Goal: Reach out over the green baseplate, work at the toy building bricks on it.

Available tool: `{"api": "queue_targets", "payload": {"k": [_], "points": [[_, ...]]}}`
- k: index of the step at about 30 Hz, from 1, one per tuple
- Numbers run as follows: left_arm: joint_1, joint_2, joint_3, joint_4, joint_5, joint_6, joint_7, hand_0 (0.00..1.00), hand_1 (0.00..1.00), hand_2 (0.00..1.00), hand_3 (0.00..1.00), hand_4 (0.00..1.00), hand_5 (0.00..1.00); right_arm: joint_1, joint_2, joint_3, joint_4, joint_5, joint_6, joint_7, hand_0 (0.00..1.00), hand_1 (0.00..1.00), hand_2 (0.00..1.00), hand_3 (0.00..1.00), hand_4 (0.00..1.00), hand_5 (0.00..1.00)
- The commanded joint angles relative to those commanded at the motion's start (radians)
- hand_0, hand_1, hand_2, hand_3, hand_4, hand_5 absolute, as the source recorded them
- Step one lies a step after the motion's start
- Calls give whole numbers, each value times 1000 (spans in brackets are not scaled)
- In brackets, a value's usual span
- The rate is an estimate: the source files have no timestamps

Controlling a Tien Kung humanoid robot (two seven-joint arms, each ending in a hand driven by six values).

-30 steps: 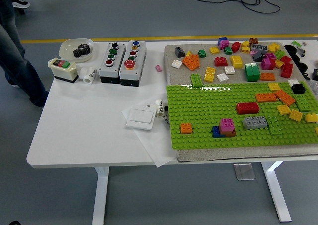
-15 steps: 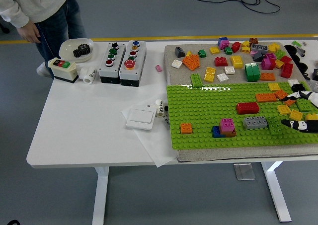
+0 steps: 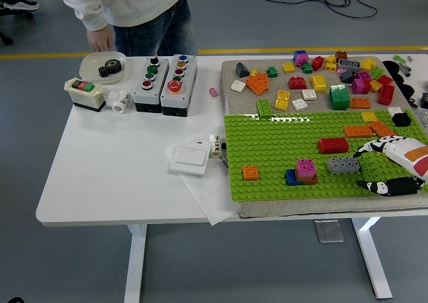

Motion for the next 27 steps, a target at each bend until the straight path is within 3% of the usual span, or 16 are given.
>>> {"api": "queue_targets", "payload": {"k": [27], "points": [[-7,1,12,-3,-11,-4,0,757,759,763,611,693,609,72,29,-139,-75,-56,-99,-13,865,787,787,686,814,586]]}}
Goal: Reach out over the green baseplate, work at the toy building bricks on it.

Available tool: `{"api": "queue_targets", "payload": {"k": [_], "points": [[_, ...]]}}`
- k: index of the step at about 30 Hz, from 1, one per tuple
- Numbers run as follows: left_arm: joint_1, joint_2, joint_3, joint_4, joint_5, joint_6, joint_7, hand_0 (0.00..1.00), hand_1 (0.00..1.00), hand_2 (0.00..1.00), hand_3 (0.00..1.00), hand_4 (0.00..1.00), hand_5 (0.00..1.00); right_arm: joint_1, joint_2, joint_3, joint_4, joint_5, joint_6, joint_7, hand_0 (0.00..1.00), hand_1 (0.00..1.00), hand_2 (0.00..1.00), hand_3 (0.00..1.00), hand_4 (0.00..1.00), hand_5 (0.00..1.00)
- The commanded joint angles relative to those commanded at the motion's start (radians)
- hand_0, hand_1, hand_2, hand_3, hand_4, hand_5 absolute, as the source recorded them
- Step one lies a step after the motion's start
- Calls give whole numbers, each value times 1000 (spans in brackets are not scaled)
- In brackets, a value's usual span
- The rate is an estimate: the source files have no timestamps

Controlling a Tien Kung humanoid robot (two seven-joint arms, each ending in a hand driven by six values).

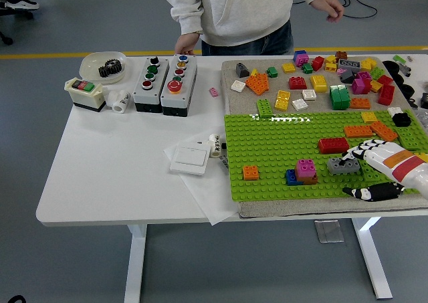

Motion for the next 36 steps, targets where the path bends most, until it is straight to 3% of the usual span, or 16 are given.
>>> {"api": "queue_targets", "payload": {"k": [36], "points": [[-4,0,-5,-2,9,-4,1,757,758,763,611,692,609,-1,21,-40,-26,-27,6,-13,869,792,788,695,813,582]]}}
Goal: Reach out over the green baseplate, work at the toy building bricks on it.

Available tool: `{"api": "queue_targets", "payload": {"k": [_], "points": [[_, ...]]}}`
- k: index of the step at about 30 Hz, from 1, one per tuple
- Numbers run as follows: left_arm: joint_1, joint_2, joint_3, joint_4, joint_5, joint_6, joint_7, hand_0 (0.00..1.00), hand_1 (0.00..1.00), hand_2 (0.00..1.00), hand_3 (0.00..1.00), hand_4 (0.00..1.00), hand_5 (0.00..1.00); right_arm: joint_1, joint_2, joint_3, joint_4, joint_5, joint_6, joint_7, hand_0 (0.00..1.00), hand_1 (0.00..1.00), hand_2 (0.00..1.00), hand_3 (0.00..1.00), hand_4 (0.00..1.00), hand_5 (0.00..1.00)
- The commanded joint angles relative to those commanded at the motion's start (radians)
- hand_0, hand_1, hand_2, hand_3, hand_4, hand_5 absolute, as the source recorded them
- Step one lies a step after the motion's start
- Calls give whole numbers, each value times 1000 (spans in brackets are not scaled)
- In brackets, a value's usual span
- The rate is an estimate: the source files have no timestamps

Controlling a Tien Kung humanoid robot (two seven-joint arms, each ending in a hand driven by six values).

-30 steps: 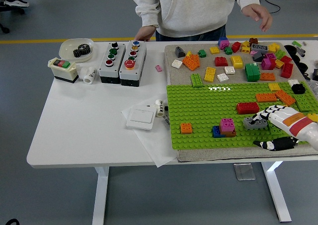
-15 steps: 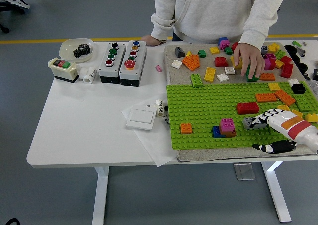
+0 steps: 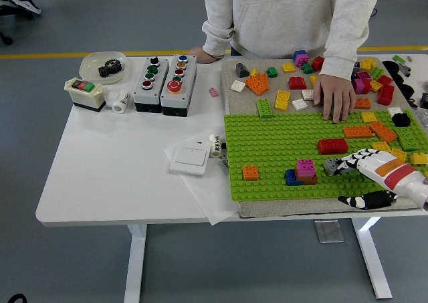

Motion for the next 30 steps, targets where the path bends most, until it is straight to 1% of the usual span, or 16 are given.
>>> {"api": "queue_targets", "payload": {"k": [15,21,30], "points": [[0,0,-5,0,8,1,0,758,759,764,611,692,609,-3,-11,8,9,-13,-7,-9,873,791,788,695,815,579],[1,-1,-8,0,14,-1,0,757,759,764,610,692,609,5,-10,5,-2,-9,-9,-7,872,791,788,695,815,578],[0,0,-4,-1,8,-3,0,757,760,765,610,691,608,21,4,6,-36,-11,-15,-6,874,791,788,698,816,579]]}}
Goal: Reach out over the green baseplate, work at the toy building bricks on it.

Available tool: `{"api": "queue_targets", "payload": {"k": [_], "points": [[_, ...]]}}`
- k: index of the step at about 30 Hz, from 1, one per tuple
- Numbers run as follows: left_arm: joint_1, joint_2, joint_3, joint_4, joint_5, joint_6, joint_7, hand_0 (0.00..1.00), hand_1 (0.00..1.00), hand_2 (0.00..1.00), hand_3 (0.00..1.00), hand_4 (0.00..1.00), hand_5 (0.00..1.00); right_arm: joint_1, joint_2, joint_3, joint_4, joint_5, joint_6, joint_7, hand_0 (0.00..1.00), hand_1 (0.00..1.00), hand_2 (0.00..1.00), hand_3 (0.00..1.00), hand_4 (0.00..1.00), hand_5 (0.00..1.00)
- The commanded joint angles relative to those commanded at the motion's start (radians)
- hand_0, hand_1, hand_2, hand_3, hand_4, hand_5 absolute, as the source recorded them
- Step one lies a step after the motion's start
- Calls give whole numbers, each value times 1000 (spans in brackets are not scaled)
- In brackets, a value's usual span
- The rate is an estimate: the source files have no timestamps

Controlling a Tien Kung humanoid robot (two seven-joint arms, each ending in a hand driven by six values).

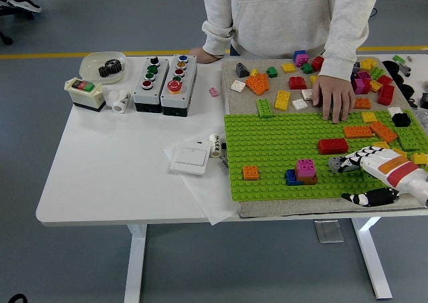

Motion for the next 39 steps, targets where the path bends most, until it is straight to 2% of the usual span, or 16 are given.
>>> {"api": "queue_targets", "payload": {"k": [33,39], "points": [[8,2,-8,-3,18,-8,3,757,759,764,609,690,607,44,53,26,-55,4,6,2,880,794,787,696,818,580],[10,2,-10,-2,20,-4,2,758,759,764,610,691,608,33,50,44,-35,6,10,2,879,794,788,696,817,579]]}}
